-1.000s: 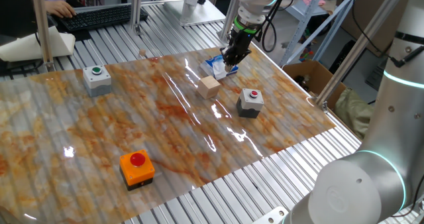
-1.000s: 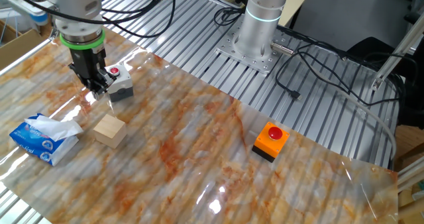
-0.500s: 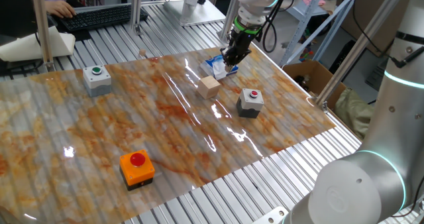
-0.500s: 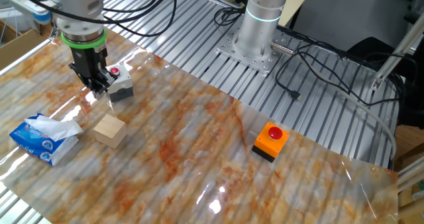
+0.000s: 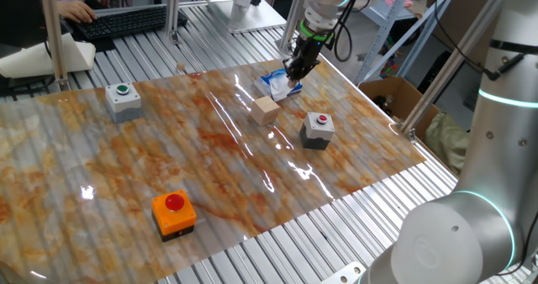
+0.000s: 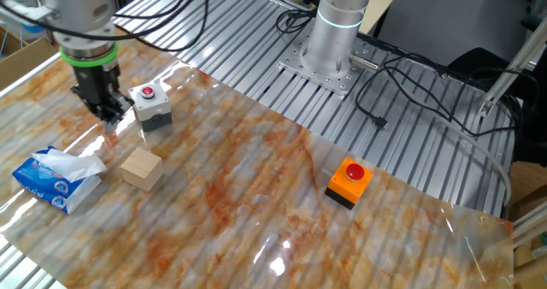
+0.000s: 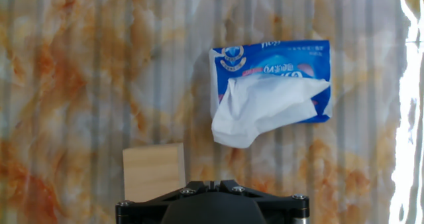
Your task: Use the gripper to push the small block from left to right
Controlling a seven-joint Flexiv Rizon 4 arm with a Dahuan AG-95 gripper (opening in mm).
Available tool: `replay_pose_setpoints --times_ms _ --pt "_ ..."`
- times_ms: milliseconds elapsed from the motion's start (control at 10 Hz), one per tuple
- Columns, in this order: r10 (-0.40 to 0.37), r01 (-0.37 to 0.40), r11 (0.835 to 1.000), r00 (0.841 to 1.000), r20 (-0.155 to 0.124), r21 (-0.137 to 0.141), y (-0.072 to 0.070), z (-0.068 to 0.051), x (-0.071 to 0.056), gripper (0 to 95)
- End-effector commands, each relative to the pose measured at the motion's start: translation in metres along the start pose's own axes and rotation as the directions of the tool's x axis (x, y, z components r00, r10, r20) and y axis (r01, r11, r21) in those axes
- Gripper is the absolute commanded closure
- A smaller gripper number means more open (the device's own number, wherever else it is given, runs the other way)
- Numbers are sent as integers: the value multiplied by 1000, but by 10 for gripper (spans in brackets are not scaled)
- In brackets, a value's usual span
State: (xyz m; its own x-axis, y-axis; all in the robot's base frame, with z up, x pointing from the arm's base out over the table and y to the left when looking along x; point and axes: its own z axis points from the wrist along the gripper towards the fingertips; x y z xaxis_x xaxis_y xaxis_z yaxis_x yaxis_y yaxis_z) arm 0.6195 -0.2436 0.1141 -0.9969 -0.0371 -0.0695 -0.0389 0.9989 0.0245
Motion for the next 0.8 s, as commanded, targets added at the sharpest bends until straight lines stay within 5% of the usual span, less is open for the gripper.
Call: replay_pose_setpoints --times_ms 100,800 --pt "8 -8 1000 1000 0 -4 1 7 -4 950" --pt "22 -22 1000 1000 3 -12 1 37 -3 950"
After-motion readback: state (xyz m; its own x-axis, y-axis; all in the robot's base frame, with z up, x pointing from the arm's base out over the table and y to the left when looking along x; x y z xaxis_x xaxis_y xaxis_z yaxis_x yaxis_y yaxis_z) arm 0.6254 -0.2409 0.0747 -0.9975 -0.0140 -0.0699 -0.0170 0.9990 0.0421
